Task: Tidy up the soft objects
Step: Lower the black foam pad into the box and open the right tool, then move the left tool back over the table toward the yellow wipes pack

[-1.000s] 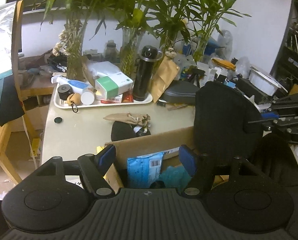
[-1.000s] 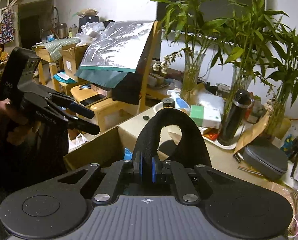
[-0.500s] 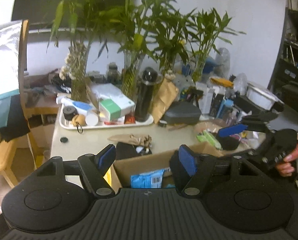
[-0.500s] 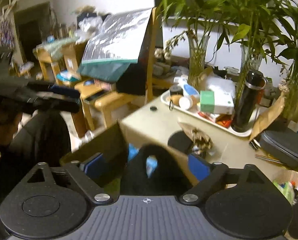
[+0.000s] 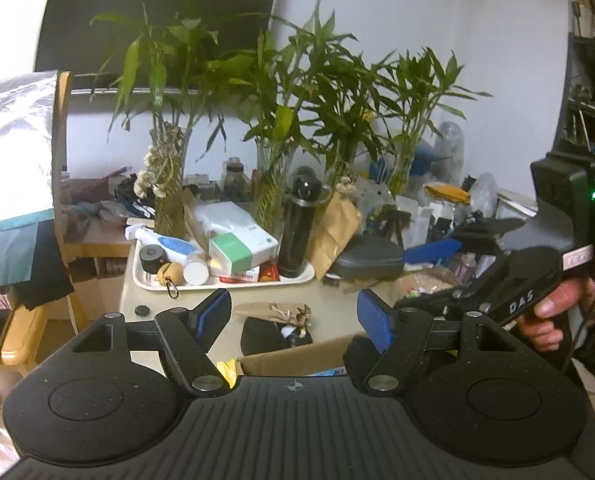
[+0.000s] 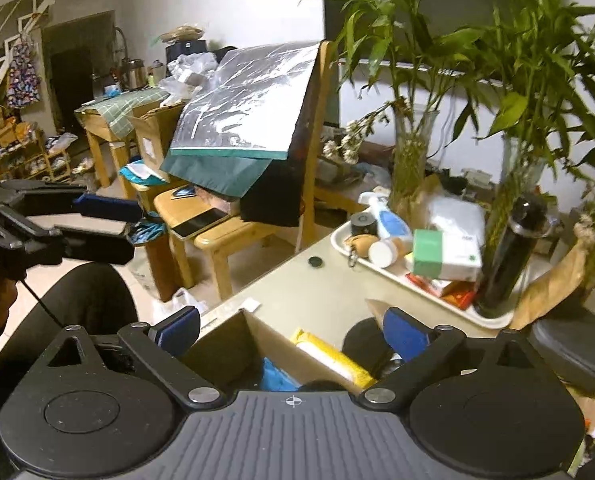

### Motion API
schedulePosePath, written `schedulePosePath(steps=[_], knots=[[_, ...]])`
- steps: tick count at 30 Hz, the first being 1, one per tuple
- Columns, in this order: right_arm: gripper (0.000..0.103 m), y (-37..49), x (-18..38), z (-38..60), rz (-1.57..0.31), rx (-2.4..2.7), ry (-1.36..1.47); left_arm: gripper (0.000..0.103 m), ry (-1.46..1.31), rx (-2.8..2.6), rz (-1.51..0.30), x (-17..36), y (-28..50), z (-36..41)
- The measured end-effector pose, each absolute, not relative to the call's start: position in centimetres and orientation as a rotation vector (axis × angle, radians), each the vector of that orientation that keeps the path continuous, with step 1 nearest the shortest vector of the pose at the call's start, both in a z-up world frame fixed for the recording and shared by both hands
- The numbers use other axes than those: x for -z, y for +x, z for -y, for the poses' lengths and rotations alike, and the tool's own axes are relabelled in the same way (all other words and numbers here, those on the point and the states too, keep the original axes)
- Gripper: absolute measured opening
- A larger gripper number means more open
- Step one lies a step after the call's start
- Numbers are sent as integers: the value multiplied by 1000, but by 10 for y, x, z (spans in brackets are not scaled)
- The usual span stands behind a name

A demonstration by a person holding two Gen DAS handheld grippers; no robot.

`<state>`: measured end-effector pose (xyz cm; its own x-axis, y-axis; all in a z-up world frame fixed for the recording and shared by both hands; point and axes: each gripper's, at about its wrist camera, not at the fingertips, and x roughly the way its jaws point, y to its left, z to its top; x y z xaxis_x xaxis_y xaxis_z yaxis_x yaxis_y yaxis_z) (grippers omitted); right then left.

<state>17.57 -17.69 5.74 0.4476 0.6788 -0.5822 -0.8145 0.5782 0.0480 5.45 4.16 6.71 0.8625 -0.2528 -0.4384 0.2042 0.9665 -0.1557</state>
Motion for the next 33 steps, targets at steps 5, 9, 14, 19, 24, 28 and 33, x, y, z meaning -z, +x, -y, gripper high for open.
schedulePosePath(steps=[5,9,14,19,24,28,33], knots=[[103,169,-54,192,-602,-874,-251,69,-82,262,-465,-59,57,-32],[103,164,-45,207,-606,-816,-282,69,-20,282,-464,-54,61,-20],[103,161,-34,226,-620,-751,-281,69,12,304,-485,-48,71,-17],[103,163,-24,247,-628,-703,-240,69,31,300,-514,-39,82,-21],[103,168,-14,263,-652,-661,-197,69,26,279,-533,-34,96,-31],[103,168,-12,265,-655,-655,-193,69,26,266,-539,-31,104,-38],[103,171,-13,264,-648,-660,-183,69,34,258,-557,-25,113,-42]])
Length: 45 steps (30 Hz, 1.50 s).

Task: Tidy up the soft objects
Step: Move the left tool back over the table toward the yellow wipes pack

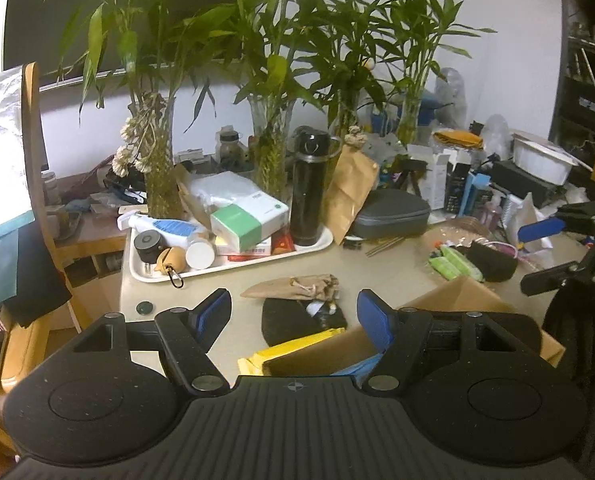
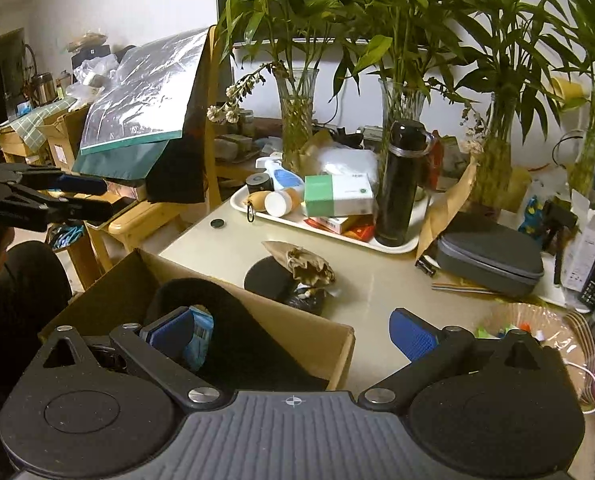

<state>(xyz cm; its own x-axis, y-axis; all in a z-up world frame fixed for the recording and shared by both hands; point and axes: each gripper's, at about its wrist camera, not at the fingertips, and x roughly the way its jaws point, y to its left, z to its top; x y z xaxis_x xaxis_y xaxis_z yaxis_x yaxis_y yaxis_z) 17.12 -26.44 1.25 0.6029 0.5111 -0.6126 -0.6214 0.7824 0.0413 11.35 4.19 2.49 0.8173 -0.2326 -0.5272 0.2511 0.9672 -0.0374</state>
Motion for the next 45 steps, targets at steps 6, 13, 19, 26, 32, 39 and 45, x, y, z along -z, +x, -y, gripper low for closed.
schedulePosePath(steps=[6,13,19,26,32,39,45], knots=[[103,179,-11,261,-640,-651,-166,69,48,260,-558,-19,121,-44],[103,195,-6,258,-645,-635,-138,69,28,263,-571,-9,133,-48],[103,214,2,257,-663,-621,-97,69,15,278,-591,-1,145,-51],[103,232,6,248,-675,-630,-103,69,17,305,-599,4,159,-54],[103,255,10,240,-669,-638,-101,69,44,340,-607,8,173,-57],[103,286,21,240,-666,-635,-79,69,23,381,-640,17,192,-67],[103,306,29,243,-672,-627,-53,69,-30,405,-687,30,214,-82]])
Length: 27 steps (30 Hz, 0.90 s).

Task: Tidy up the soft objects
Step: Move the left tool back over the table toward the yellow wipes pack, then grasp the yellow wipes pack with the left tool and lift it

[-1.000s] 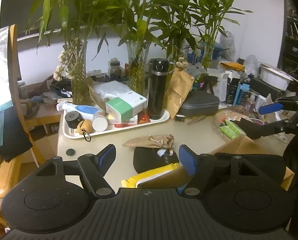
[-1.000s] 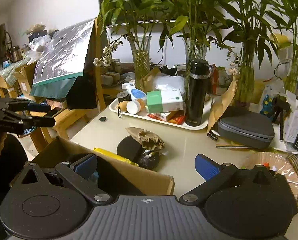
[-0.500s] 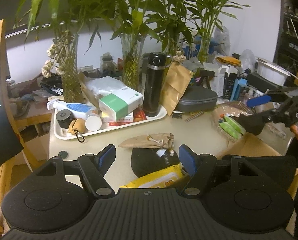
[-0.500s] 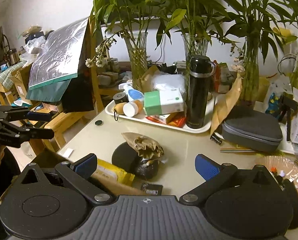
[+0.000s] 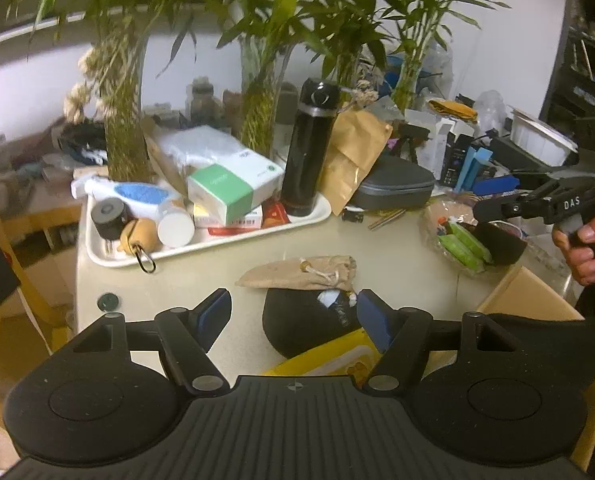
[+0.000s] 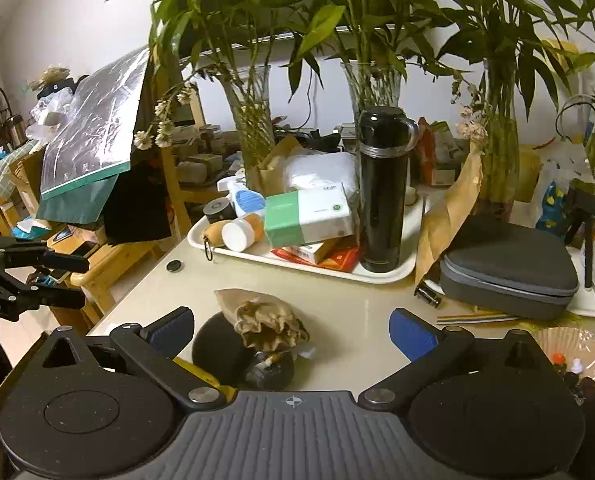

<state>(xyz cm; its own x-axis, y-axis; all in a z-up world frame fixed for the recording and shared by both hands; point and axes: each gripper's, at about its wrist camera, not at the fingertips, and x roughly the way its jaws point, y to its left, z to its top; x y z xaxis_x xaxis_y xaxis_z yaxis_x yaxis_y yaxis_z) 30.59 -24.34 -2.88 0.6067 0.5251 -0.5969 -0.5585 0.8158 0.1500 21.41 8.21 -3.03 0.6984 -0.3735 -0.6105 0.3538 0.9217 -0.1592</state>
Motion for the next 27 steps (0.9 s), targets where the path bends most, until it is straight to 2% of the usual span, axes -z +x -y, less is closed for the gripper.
schedulePosePath(steps=[9,17,27], knots=[[103,323,37,242,-692,-628,-63,69,-229,521,-809,66,256,-111],[103,335,42,238,-712,-626,-48,69,-198,640,-1035,111,297,-95],[103,343,48,236,-744,-623,-68,72,-275,782,-1196,155,325,-95]])
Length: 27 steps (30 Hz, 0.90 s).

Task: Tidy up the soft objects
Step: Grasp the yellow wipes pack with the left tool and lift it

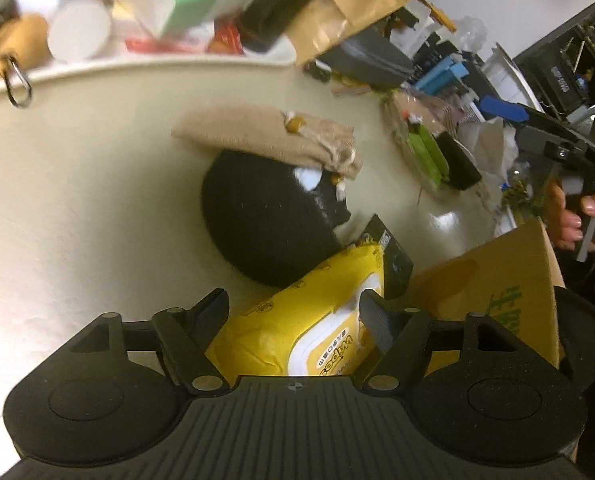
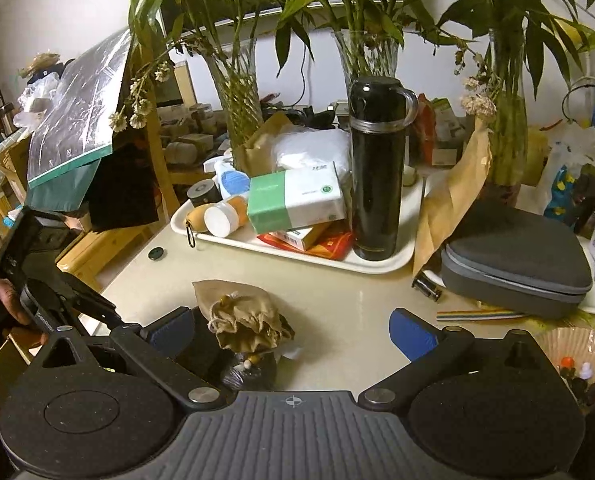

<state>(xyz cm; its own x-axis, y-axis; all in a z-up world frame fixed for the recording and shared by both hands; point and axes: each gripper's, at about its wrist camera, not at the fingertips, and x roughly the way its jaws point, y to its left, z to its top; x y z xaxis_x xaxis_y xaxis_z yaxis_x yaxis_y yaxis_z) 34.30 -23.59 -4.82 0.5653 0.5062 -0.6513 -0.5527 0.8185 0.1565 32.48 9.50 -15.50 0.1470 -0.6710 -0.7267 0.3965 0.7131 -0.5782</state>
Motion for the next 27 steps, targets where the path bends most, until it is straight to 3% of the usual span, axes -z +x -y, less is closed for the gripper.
schedulePosePath(steps=[14,23,27], knots=[[103,348,55,233,-791,-623,-74,71,-402,889,-1288,188,336,-92],[103,356,64,233,-842,-596,-78,52,-391,889,-1242,177,327,-88],[103,361,68,234,-870,-601,-68,33,-381,889,-1155,157,318,-87]])
